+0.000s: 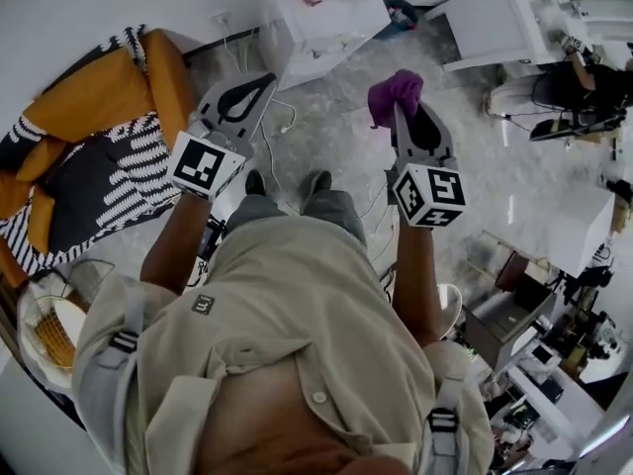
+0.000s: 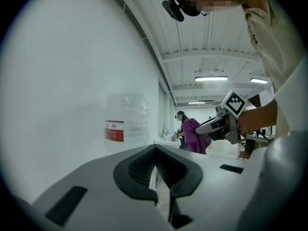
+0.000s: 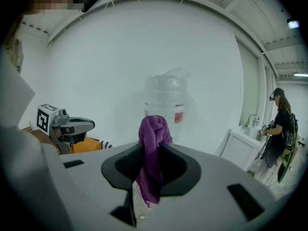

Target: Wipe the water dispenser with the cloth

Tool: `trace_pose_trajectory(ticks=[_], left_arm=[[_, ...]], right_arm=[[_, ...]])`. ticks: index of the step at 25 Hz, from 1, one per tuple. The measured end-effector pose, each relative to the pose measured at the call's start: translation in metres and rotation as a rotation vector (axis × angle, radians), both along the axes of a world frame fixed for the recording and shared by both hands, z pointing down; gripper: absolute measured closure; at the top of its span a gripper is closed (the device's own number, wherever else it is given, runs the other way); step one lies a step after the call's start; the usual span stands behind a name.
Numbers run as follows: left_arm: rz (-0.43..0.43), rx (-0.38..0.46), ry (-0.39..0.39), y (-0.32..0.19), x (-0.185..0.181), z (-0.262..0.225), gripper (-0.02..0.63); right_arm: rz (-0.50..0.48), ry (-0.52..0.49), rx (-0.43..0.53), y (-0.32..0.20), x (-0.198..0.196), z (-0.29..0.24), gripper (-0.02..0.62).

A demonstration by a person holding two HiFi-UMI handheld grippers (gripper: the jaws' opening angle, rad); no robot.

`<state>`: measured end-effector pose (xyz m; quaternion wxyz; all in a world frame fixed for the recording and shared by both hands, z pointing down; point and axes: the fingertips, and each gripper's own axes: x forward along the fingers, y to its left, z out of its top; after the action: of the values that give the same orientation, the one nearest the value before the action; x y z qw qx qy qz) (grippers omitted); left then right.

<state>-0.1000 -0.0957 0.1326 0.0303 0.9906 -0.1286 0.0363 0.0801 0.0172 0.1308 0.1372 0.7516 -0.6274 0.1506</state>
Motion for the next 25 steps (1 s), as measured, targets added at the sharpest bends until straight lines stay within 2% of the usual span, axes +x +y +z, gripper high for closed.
trace_pose_trajectory(ticks=[5,9,13,16,18,25], left_arm=[[-0.109,0.007,-0.049,-0.013,0.004,0.007,0.591],[-0.249,0.011,-0.103,-0.023,0.010,0.016,0.591],[-0.387,-0.006,-0.152,-0.022,0.034,0.028,0.591],[-0.470,0.013,-0.147,-0.028,0.058,0.038,0.590],[-0.515,-0.009,-0.177,-0.030,0.067,0.052,0.591],[-0.617,-0.019,-0.250,-0.038,0.073,0.099,0.591]], right_arm=[[-0.130,-0.020,-0.015,-0.048,0.025,0.021,0.499],[-0.250,-0.050,-0.009,-0.079,0.046,0.037,0.499],[-0.351,-0.042,0.001,-0.104,0.084,0.044,0.500],[-0.385,-0.048,-0.006,-0.121,0.113,0.065,0.499],[-0.401,-0.047,-0.012,-0.131,0.123,0.083,0.499],[-0.432,0.038,-0.007,-0.172,0.120,0.158,0.494]])
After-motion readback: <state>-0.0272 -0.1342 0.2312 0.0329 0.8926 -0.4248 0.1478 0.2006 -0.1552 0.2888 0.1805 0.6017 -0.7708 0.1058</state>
